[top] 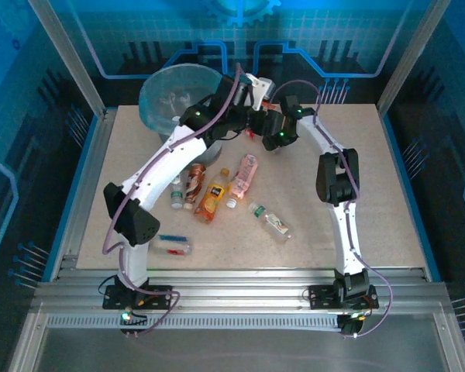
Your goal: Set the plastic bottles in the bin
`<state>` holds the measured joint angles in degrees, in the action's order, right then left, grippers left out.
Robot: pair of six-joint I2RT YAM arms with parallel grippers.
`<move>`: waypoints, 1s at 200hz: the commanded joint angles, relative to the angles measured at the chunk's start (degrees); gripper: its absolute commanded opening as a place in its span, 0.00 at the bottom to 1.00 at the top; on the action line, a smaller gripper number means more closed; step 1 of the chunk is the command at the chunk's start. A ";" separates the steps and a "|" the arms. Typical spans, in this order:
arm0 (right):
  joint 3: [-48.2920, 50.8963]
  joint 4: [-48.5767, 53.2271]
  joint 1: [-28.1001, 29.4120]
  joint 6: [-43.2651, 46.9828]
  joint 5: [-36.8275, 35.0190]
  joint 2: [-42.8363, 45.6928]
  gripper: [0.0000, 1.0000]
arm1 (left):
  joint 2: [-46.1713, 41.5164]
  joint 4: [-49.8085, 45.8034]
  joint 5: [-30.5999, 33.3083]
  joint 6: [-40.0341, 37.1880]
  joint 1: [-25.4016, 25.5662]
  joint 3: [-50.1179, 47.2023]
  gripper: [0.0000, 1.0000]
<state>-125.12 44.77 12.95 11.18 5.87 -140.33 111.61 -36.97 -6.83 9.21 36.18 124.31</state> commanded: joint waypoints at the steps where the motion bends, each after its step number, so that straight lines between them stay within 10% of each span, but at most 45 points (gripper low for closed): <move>1: 4.65 -1.40 -0.50 -0.80 2.13 6.69 0.55 | -4.28 2.16 0.70 2.17 0.44 -1.86 0.62; 200: 57.14 -25.23 0.59 -19.28 -1.81 64.75 0.38 | -21.44 17.81 9.73 10.97 0.14 -21.64 0.70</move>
<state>-72.36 23.44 12.99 -3.51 4.49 -82.35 92.82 -22.24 -0.12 18.81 36.38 103.79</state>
